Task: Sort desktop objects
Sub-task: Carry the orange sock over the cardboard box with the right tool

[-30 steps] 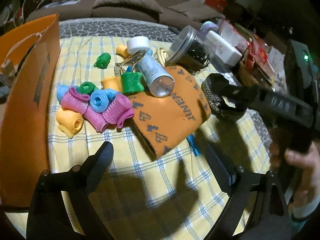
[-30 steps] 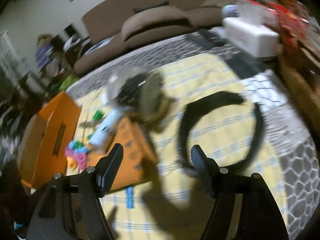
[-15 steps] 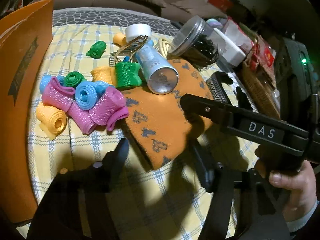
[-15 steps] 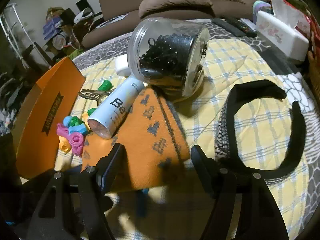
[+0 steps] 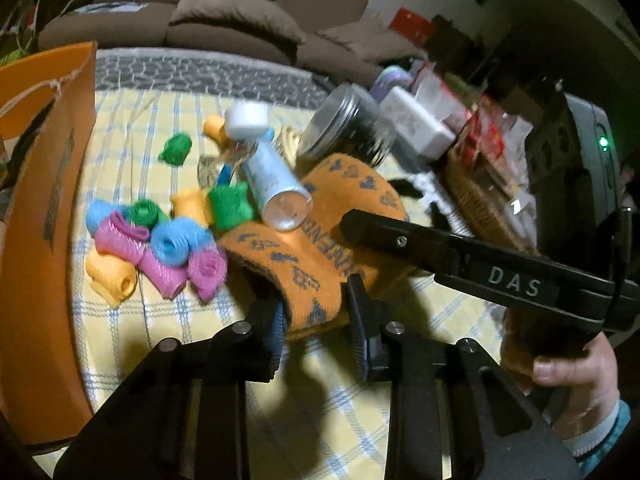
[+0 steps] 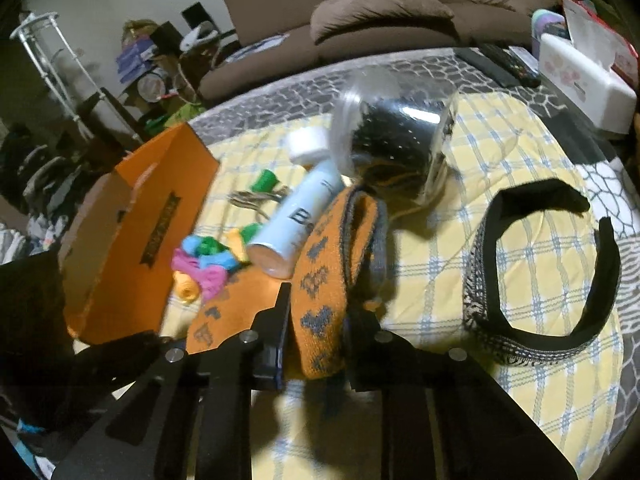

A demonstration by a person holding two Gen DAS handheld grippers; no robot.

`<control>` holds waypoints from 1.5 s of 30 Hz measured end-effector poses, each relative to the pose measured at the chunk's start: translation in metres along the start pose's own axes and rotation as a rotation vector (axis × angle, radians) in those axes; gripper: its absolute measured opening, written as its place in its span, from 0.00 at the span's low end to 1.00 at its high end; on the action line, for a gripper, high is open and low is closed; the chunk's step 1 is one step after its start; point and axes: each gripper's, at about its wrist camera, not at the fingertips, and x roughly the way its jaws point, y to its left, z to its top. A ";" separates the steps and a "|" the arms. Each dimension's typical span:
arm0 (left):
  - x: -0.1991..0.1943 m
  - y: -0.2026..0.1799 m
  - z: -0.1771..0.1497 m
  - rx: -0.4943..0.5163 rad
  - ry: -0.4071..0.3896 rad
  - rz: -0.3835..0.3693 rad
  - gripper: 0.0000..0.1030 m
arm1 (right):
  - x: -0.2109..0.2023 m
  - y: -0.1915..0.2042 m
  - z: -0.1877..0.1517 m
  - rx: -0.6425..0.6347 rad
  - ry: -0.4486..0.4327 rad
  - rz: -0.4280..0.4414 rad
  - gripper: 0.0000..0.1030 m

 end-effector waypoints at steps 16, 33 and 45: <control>-0.120 0.021 0.047 -0.023 -0.274 -0.109 0.23 | -0.063 0.076 0.035 -0.039 -0.224 0.242 0.18; -0.172 0.157 0.079 -0.188 -0.376 0.025 0.23 | 0.034 0.180 0.059 -0.101 -0.179 0.339 0.18; -0.173 0.204 0.069 -0.254 -0.361 0.090 0.23 | 0.106 0.216 0.070 -0.208 -0.105 0.277 0.18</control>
